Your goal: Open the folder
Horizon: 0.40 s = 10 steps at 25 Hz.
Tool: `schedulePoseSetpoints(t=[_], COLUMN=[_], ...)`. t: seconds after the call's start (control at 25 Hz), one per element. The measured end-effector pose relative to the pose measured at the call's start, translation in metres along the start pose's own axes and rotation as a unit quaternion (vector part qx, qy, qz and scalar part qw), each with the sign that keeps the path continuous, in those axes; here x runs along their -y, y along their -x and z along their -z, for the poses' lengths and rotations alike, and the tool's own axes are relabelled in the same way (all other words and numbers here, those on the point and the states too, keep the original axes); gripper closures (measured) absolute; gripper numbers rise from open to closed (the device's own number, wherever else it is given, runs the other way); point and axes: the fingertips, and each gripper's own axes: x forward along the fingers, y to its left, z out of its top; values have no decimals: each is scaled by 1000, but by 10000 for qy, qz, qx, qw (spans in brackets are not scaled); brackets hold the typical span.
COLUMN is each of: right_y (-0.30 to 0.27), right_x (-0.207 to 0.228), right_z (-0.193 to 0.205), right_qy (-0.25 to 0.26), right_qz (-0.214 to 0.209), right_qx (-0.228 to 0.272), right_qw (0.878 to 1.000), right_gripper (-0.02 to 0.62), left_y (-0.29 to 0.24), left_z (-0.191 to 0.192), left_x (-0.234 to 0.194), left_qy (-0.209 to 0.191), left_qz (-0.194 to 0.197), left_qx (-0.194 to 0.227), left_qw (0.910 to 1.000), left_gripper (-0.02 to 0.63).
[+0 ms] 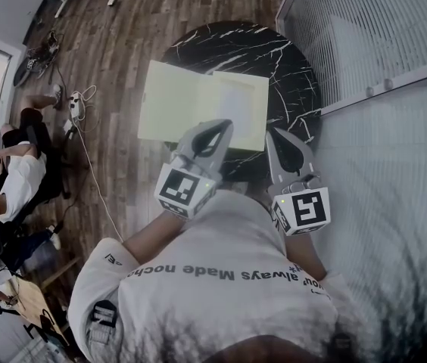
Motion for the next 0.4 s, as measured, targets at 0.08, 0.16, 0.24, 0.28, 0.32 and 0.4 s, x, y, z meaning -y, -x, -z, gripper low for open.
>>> schedulePoseSetpoints(t=[0.08,0.16,0.24,0.28,0.32,0.4], right_y=[1,2,2,2,2,2], right_x=[1,1,3,3,4,5], right_z=[0,-1,-1,-1,-1,-1], right_qy=[4,5,10,18,31,61], right_qz=[10,14,12,8,4,-6], right_qx=[-1,-10,-13,-9,-5,2], right_qw=[10000,10000,10000,10000,10000,10000], right_gripper=[594,593,594,594,594,594], left_y=[-1,-2,-3,-4,-5,-7], left_z=[1,0,0,0,0,1], left_x=[1,2,3,3,3,3], left_qy=[3,22,29,25,20,8], left_qz=[10,26,38,41,44,51], left_qx=[-15,-5,2,6,14,35], left_qw=[10000,10000,10000,10000,10000,10000], left_gripper=[604,604,603,604,604,604])
